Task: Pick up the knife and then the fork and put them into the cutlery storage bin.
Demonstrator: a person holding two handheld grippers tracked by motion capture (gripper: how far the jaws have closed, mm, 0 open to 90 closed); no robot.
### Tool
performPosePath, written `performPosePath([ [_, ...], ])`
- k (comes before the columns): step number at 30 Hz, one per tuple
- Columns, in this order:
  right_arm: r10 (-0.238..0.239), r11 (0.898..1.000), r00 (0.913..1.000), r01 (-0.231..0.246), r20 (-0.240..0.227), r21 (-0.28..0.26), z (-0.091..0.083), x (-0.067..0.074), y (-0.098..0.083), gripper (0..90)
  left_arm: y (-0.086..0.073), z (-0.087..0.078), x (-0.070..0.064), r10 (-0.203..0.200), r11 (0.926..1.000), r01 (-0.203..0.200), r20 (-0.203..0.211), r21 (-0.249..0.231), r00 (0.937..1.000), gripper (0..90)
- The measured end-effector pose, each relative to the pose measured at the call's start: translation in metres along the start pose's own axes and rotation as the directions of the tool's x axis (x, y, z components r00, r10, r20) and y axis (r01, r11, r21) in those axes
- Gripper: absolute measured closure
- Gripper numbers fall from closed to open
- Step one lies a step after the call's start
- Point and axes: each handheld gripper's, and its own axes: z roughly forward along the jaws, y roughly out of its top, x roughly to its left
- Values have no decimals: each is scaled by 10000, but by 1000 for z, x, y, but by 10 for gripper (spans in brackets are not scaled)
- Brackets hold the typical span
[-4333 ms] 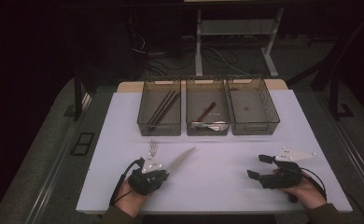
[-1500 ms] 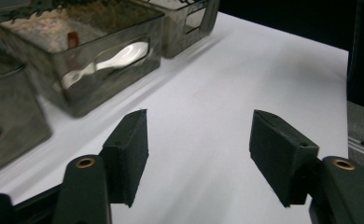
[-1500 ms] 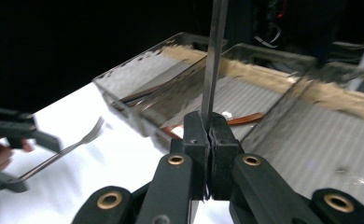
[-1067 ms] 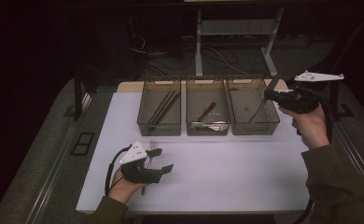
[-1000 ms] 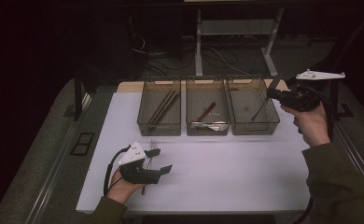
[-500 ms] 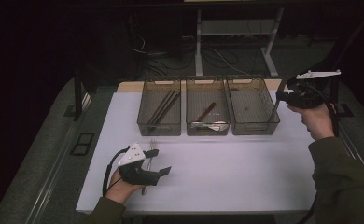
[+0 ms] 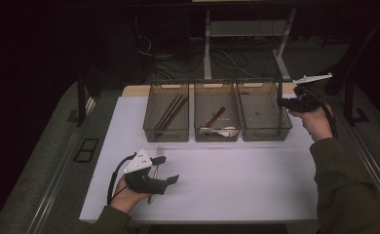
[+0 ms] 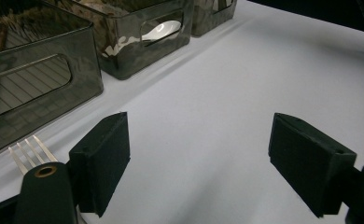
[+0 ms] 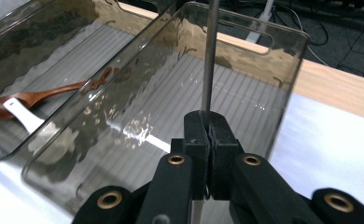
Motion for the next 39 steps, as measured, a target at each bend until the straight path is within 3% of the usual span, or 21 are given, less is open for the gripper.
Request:
performPosePath([
  [6, -170, 9998, 9999, 170, -9, 142, 25, 3, 8, 872, 0, 1, -1, 22, 10000, -22, 73, 39, 10000, 195],
  [15, 66, 9943, 9999, -74, 76, 1068, 59, 4, 8, 862, 1, 4, -2, 55, 9999, -57, 257, 110, 9997, 192],
  [19, 216, 9897, 9998, -213, -10, 1412, 69, 5, 4, 739, 1, 4, -2, 24, 9999, -27, 264, 106, 9996, 191],
  [22, 325, 9903, 9994, -309, -97, 1353, 66, 6, 4, 652, 0, 4, -2, -7, 9999, 3, 215, 155, 9998, 191],
  [26, 552, 9944, 9963, -489, -659, 933, 54, 7, 2, 519, 0, 3, -1, -47, 9997, 45, 109, 227, 9999, 191],
  [29, 286, 9991, 9965, -260, -780, 347, 40, 13, -2, 409, 0, 3, 0, -84, 9996, 84, -12, 269, 10000, 194],
  [34, 200, 9977, 9931, -272, -1154, -613, 14, 22, -11, 326, 0, 2, 2, -165, 9994, 171, -202, 306, 9997, 202],
  [39, -70, 9942, 9936, -52, -1124, -1072, -7, 34, -25, 226, -1, 0, 4, -248, 9988, 266, -414, 417, 9988, 206],
])
